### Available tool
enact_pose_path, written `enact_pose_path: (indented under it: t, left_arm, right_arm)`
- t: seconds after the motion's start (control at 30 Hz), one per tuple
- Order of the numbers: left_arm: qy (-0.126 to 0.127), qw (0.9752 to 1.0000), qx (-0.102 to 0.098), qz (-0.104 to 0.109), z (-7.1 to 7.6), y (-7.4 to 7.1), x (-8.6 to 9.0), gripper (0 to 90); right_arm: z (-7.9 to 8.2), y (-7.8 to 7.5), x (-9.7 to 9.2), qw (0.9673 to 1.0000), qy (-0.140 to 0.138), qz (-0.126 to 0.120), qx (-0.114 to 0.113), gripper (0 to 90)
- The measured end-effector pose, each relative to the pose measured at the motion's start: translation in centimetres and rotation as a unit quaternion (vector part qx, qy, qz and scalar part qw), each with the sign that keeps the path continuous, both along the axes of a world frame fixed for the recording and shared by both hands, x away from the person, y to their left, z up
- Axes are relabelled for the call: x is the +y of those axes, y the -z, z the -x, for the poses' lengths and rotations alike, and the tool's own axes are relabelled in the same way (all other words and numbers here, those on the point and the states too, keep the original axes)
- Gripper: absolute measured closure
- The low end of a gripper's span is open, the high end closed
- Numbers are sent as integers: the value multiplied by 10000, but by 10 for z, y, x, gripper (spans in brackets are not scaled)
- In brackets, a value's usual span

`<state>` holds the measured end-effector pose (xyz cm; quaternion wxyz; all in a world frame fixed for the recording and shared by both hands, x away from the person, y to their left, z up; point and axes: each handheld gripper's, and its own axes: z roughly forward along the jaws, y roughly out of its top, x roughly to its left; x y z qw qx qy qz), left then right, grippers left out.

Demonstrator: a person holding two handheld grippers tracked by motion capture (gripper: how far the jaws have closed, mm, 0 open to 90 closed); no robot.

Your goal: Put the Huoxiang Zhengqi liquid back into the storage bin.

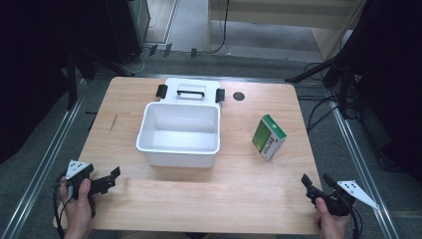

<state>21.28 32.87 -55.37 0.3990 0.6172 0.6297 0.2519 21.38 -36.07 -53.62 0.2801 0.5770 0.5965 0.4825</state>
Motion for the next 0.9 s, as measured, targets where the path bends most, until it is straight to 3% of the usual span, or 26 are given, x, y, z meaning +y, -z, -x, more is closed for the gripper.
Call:
enact_pose_path:
  t: [0.33, 0.83, 0.9]
  left_arm:
    - [18, 10000, 4, -9, 0, 0, 0, 1]
    - [14, 10000, 2, 11, 1, 0, 0, 1]
    - [18, 10000, 5, 20, 1, 0, 1, 1]
  right_arm:
    - [-2, 1, 2, 9998, -142, 35, 142, 165]
    - [-4, 0, 7, 9990, -321, 243, 174, 161]
    - [-4, -1, 10, 9983, -475, 288, 161, 152]
